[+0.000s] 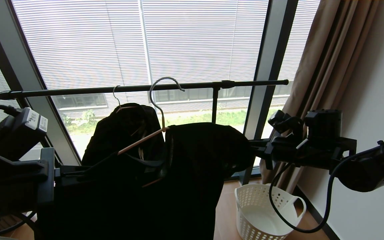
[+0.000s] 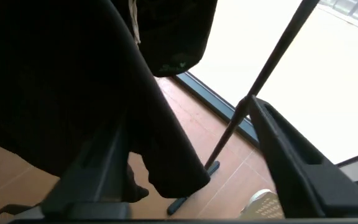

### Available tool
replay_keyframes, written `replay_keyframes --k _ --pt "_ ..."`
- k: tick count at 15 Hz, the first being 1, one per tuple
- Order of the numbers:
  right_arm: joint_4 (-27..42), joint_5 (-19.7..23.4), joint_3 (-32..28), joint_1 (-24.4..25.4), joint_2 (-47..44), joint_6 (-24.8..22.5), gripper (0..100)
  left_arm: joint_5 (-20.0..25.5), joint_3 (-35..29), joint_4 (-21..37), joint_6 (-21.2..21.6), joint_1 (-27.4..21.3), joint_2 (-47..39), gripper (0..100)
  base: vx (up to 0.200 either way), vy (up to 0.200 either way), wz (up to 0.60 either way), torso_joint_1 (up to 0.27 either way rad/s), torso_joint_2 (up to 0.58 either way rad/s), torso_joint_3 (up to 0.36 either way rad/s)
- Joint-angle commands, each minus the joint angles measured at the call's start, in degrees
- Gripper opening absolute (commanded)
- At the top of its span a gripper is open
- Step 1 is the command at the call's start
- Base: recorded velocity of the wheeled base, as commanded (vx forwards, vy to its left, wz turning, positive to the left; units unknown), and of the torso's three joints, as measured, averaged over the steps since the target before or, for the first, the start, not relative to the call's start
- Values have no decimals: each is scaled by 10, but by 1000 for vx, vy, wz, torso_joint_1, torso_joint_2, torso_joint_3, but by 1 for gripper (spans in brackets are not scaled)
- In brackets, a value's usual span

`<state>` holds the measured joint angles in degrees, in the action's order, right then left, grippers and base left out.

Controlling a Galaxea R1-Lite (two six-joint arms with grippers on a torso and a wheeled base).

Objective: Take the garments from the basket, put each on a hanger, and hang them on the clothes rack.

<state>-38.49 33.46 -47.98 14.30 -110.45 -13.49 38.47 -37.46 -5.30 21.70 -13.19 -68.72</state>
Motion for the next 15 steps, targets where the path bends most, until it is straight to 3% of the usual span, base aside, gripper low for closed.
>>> replay_keyframes --k 1,15 --pt "0 0 -8 -9 -9 0 0 -1 0 -1 0 1 2 0 0 0 0 0 0 0" --pt "6 -33 -48 -37 -55 2 0 2 25 -1 -3 37 32 0 0 0 0 0 0 0"
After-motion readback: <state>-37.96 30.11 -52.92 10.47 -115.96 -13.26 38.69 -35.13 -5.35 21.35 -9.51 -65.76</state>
